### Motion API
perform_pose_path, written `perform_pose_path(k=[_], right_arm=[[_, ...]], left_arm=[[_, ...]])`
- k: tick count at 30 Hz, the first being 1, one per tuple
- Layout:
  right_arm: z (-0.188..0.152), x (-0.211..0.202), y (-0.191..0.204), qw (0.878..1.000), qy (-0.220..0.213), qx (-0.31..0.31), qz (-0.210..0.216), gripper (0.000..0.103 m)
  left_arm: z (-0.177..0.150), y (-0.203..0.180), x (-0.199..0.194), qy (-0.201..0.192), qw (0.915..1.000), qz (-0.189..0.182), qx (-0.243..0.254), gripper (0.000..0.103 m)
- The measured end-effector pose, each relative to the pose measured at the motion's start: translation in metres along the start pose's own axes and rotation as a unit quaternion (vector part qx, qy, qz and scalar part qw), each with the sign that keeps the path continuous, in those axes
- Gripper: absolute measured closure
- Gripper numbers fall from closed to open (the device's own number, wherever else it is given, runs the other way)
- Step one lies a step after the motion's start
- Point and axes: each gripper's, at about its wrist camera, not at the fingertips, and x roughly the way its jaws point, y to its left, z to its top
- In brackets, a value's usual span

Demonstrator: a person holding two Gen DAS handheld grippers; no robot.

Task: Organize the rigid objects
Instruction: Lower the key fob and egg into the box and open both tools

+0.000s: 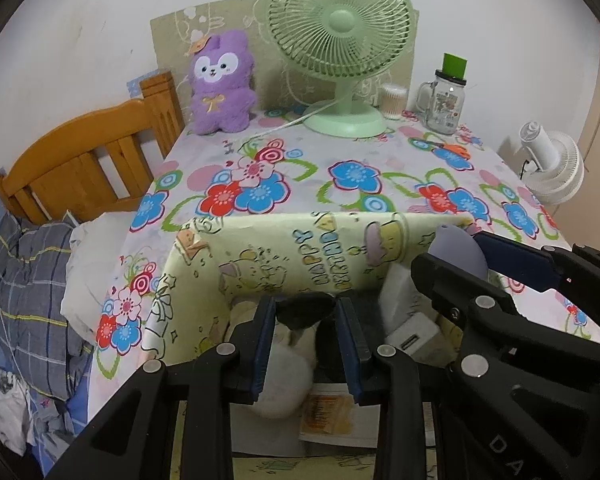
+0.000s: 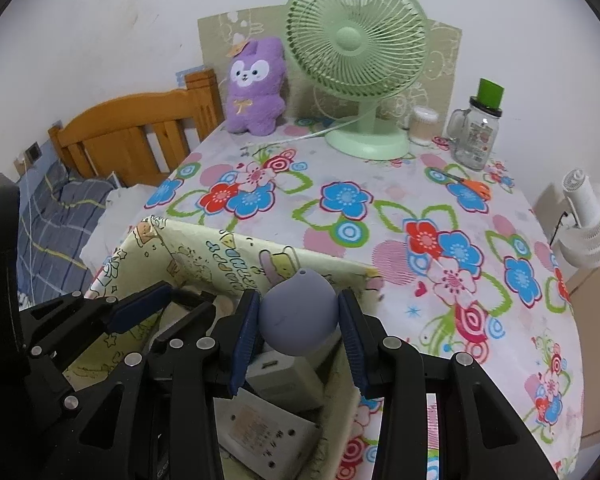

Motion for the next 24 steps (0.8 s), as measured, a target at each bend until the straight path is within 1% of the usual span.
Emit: perform_pose_path(k=[7,13,16,17,18,21,24], right_arm=[[0.001,0.012,0.009,1.000,0.011,-0.008,0.010,0.060],[0.001,0.018,0.013,1.000,0.016,-0.010,0.014,0.060],[0.002,0.020,0.014,1.000,0.018,-0.011,0.016,0.060],[0.002,0.021,0.013,1.000,0.018,-0.010,0.017,0.060],[0.003,0.022,0.013,1.000,0.019,-0.011,0.019,0.059],[0.003,0.026,0.015,0.999,0.019,-0.014,0.026,0.059],[0.003,0.030,0.015,0.999,0.026,-0.014,0.023,0.059]], left_arm=[[-0.003,0.005,0.002,0.001,1.0000,0.006,0.001,0.071],[-0.005,0.009,0.006,0.007,0.9999,0.009,-0.001,0.061],[-0.006,0.010,0.006,0.006,0.9999,0.010,0.004,0.047],[-0.007,0.010,0.005,0.005,0.9999,0.014,0.004,0.036],[-0.007,0.010,0.004,0.006,0.9999,0.013,0.002,0.029],[-0.008,0.011,0.003,0.010,0.9999,-0.002,-0.006,0.026],[-0.008,0.010,0.003,0.010,0.9999,0.001,-0.005,0.022]])
